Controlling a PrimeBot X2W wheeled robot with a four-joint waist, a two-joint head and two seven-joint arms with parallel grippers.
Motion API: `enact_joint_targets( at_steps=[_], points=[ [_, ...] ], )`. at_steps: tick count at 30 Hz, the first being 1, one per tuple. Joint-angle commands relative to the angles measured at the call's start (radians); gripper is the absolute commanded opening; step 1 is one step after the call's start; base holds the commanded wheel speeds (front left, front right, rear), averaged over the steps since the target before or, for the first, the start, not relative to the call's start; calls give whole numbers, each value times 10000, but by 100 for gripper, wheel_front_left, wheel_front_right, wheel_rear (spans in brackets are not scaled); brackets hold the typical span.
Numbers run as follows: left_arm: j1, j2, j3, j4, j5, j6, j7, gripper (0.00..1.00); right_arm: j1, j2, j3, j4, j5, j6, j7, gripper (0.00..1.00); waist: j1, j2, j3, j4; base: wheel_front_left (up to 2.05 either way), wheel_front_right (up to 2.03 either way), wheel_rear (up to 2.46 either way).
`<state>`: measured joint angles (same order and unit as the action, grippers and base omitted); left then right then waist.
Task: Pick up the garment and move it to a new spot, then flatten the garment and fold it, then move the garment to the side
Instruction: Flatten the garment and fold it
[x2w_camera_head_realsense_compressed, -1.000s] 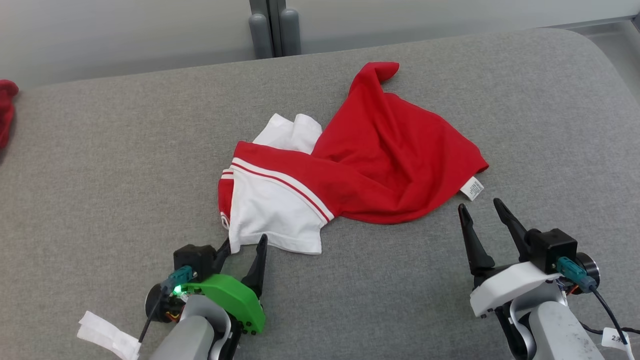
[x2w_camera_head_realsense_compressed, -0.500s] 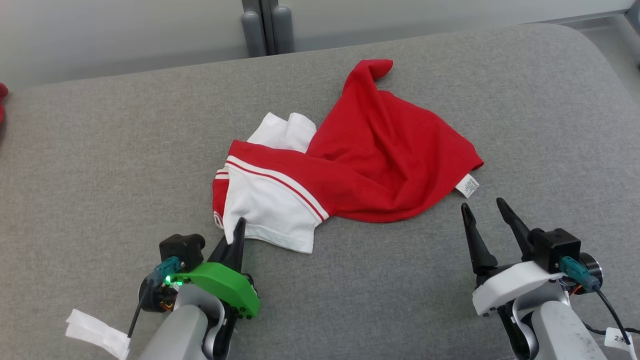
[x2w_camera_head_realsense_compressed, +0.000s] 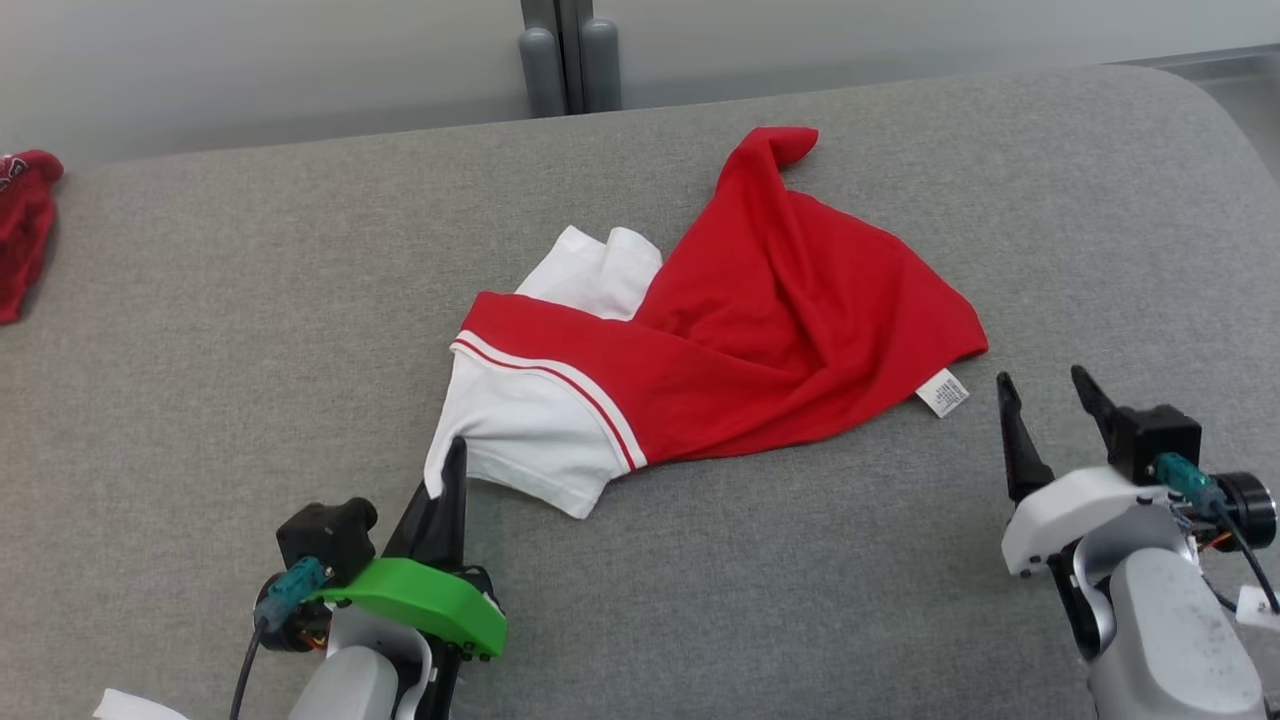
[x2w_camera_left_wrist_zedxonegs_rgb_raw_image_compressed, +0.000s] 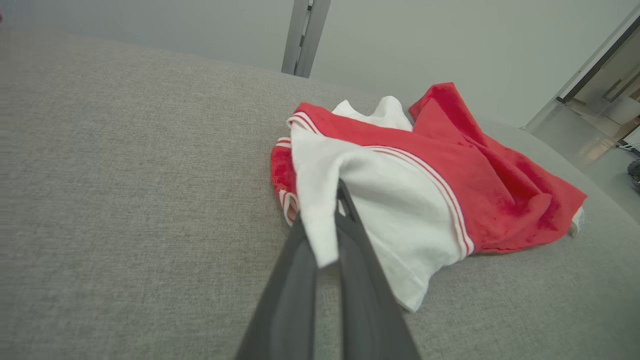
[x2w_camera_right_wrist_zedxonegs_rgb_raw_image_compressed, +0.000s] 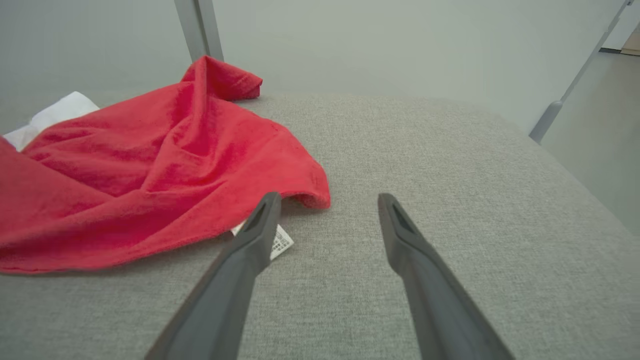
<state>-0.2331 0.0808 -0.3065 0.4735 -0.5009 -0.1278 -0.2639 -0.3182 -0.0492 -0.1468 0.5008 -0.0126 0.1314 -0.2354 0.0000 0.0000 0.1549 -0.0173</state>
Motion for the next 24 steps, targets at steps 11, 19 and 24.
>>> enact_joint_targets(
  at_steps=[11, 19, 24],
  points=[
    [180, -111, 414, -509, 340, -20, -5, 0, -2841, -116, -979, 3422, -1696, -15, 933, 100, 0, 0, 413, 341, 0, 0, 0],
    [217, -136, 655, -553, 462, -28, -5, 0, -3511, -102, -556, 5128, -1953, -15, 931, 100, 0, 0, 458, 493, 0, 0, 0],
    [232, -151, 706, -585, 500, -33, -5, 0, -3841, -71, -146, 6072, -1877, -10, 1137, 100, 0, 0, 519, 505, 0, 0, 0]
  ],
)
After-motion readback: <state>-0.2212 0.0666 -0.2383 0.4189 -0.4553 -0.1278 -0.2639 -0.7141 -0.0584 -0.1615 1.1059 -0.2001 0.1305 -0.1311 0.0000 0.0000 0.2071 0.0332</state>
